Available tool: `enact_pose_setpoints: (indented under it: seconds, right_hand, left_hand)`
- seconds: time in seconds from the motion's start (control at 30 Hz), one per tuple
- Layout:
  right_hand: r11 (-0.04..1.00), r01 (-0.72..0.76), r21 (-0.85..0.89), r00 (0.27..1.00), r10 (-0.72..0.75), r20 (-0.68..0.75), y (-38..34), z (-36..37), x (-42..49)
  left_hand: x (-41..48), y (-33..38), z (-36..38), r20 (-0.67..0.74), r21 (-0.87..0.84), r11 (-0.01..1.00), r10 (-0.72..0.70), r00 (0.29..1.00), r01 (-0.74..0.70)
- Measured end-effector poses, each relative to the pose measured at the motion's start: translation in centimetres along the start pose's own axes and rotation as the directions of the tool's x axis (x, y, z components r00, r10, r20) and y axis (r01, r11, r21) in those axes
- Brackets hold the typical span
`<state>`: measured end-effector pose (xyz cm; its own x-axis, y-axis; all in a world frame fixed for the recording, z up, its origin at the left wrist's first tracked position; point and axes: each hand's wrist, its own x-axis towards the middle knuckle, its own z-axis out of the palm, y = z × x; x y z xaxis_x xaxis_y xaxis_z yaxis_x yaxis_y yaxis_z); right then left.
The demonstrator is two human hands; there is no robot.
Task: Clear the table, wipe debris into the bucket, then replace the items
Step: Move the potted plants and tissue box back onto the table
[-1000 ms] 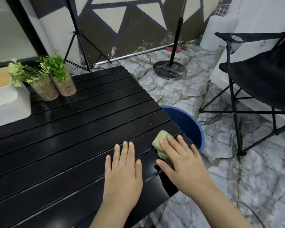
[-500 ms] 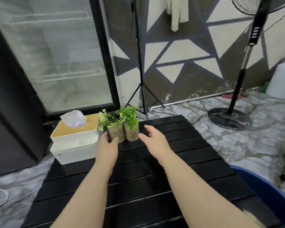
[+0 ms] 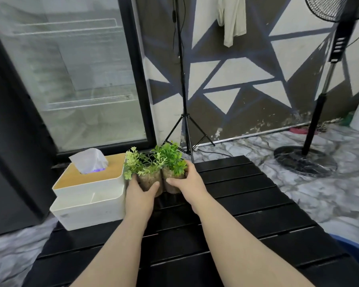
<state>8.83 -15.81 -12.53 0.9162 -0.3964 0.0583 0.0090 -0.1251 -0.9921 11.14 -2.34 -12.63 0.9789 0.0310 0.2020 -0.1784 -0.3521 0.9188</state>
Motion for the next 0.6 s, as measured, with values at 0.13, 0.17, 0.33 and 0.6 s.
enact_pose_setpoints:
  seconds: [0.13,0.17,0.33,0.6]
  right_hand:
    - [0.999,0.021,-0.044,1.0,-0.021,-0.009,-0.2,0.7,1.0]
    - [0.998,0.024,-0.054,1.0,-0.025,-0.017,-0.2,0.8,1.2]
    - [0.994,0.046,-0.095,0.995,-0.054,-0.08,0.2,-2.1,1.6]
    - [0.995,0.029,-0.093,0.949,-0.056,-0.311,0.2,-13.9,4.0]
  left_hand:
    - [1.4,-0.3,0.4,-0.004,0.064,0.998,-0.013,1.0,0.014]
    - [1.5,-0.3,0.5,-0.002,0.075,0.997,-0.021,1.0,0.021]
    - [1.9,0.8,2.0,-0.018,0.11,0.994,0.0,1.0,0.002]
    - [0.3,5.2,10.5,0.161,0.002,0.998,0.063,0.985,-0.064]
